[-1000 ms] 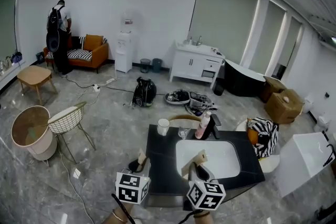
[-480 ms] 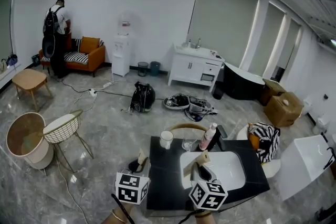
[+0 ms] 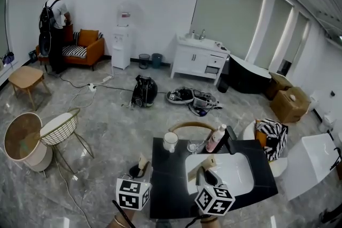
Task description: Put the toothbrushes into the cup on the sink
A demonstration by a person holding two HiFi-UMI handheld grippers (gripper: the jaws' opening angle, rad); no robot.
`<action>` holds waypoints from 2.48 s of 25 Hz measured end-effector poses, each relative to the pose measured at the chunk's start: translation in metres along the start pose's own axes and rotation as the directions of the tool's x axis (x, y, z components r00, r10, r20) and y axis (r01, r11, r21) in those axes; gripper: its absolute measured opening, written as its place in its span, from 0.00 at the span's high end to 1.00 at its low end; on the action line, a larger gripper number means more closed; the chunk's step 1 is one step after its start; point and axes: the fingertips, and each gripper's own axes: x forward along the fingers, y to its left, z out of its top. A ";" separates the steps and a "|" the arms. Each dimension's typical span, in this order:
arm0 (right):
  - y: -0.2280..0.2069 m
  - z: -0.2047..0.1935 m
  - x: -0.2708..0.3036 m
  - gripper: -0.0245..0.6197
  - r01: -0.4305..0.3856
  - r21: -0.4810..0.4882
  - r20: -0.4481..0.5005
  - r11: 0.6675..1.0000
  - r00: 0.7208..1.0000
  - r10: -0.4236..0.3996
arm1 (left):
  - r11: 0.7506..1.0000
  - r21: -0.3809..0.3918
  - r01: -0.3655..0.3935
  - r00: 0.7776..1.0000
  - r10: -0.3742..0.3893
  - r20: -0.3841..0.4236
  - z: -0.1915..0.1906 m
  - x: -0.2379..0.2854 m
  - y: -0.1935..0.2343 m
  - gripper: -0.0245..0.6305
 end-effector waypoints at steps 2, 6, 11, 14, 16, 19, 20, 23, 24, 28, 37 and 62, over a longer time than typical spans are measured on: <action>-0.001 0.001 0.011 0.92 -0.009 0.005 -0.008 1.000 1.000 0.009 | 1.000 -0.001 -0.006 1.000 0.006 -0.008 0.000 0.008 0.004 0.90; -0.006 -0.001 0.024 0.92 -0.013 0.008 -0.028 1.000 1.000 0.014 | 1.000 -0.009 -0.009 1.000 0.009 -0.019 -0.001 0.018 0.008 0.90; -0.010 0.000 0.035 0.92 -0.010 0.008 -0.036 1.000 0.999 0.010 | 1.000 -0.020 -0.003 1.000 0.003 -0.016 0.004 0.035 0.008 0.90; -0.015 0.000 0.038 0.92 -0.005 0.008 -0.041 1.000 0.999 0.006 | 1.000 -0.025 0.003 1.000 -0.004 -0.019 0.003 0.043 0.005 0.90; -0.018 0.000 0.040 0.92 -0.003 0.007 -0.043 1.000 0.999 0.003 | 1.000 -0.022 0.008 1.000 -0.008 -0.019 0.004 0.047 0.003 0.90; -0.021 0.000 0.044 0.92 0.000 0.016 -0.047 1.000 0.999 0.000 | 1.000 -0.020 0.009 1.000 -0.009 -0.024 0.004 0.052 0.005 0.90; -0.023 0.000 0.045 0.92 0.001 0.019 -0.047 1.000 0.999 0.000 | 1.000 -0.020 0.007 1.000 -0.008 -0.026 0.003 0.054 0.006 0.90; -0.028 0.000 0.049 0.92 0.002 0.024 -0.048 1.000 0.999 -0.001 | 1.000 -0.025 -0.003 1.000 0.002 -0.027 0.001 0.059 0.009 0.90; -0.030 0.000 0.051 0.92 0.003 0.025 -0.049 1.000 0.999 -0.002 | 1.000 -0.027 -0.006 1.000 0.005 -0.027 0.001 0.060 0.010 0.90; -0.032 0.004 0.059 0.92 0.006 0.025 -0.051 1.000 0.999 -0.005 | 0.999 -0.047 -0.012 1.000 0.011 -0.028 0.002 0.063 0.015 0.90; -0.041 0.011 0.076 0.92 0.010 0.026 -0.052 1.000 0.999 -0.009 | 0.998 -0.058 -0.028 0.999 0.027 -0.034 -0.001 0.074 0.022 0.90; -0.070 0.051 0.125 0.92 0.027 0.065 0.015 0.998 0.999 -0.028 | 0.995 -0.064 -0.081 0.995 0.076 -0.069 -0.012 0.094 0.044 0.90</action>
